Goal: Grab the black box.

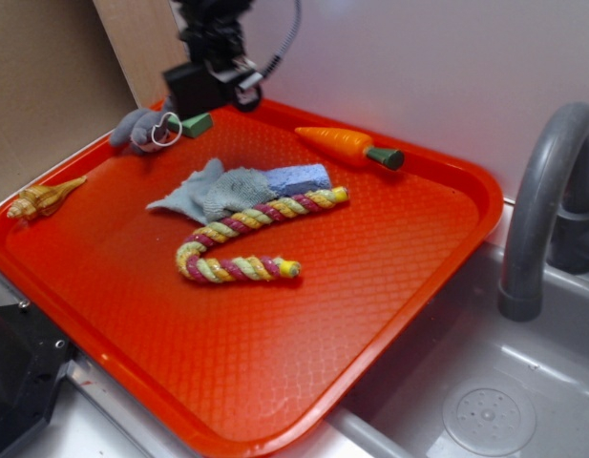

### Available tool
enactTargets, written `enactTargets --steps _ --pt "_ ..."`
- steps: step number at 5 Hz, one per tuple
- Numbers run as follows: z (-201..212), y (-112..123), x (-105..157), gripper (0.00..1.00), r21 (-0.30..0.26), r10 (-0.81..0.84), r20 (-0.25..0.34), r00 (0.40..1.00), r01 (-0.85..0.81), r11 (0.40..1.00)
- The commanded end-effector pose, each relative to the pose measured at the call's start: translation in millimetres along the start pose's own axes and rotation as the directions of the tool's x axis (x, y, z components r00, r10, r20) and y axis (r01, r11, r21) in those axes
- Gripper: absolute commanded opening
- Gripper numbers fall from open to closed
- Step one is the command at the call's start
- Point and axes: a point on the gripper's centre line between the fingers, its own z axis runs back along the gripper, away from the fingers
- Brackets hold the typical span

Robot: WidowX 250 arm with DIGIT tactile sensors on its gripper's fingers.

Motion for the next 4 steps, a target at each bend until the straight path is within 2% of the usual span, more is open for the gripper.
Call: enactTargets --steps 1,2,3,4 --pt "126 -31 -52 0.0 -0.025 0.076 0.177 0.981 -0.073 0.997" --pt "178 -35 -48 0.0 -0.055 0.112 0.126 0.986 -0.106 0.993" --pt "223 -41 -22 0.0 0.028 0.128 0.073 0.989 -0.131 0.991" --pt "246 -43 -13 0.0 0.031 0.135 0.065 0.989 -0.137 0.99"
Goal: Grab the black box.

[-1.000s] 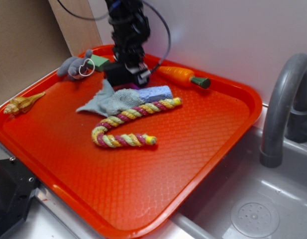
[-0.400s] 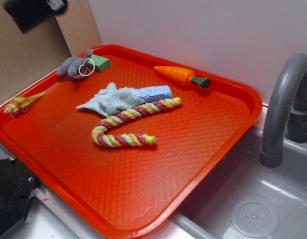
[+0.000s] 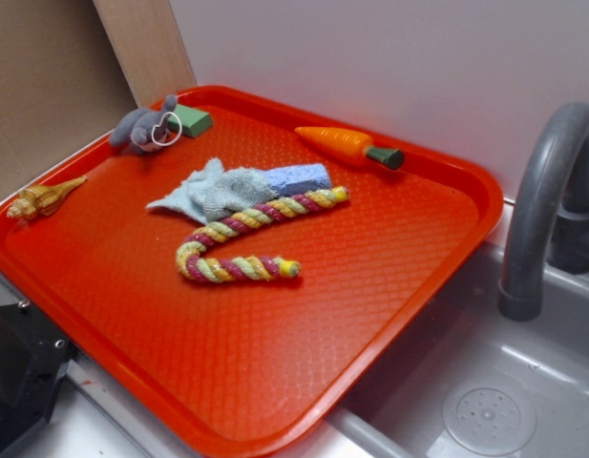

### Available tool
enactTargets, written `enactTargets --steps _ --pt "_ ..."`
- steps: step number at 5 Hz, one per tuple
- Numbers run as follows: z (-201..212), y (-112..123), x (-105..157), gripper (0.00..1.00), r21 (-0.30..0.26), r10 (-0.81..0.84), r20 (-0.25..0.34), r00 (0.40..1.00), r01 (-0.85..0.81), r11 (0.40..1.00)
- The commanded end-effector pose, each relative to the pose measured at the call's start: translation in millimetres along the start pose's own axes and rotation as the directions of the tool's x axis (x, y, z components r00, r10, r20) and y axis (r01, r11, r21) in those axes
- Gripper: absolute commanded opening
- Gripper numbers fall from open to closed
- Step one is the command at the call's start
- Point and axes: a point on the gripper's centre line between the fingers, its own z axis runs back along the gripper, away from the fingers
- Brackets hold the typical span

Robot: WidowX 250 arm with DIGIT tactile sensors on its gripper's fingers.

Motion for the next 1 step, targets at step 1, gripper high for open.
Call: enactTargets --steps 1 --pt "36.3 -3.7 4.0 0.0 -0.004 0.027 0.042 0.999 -0.027 1.0"
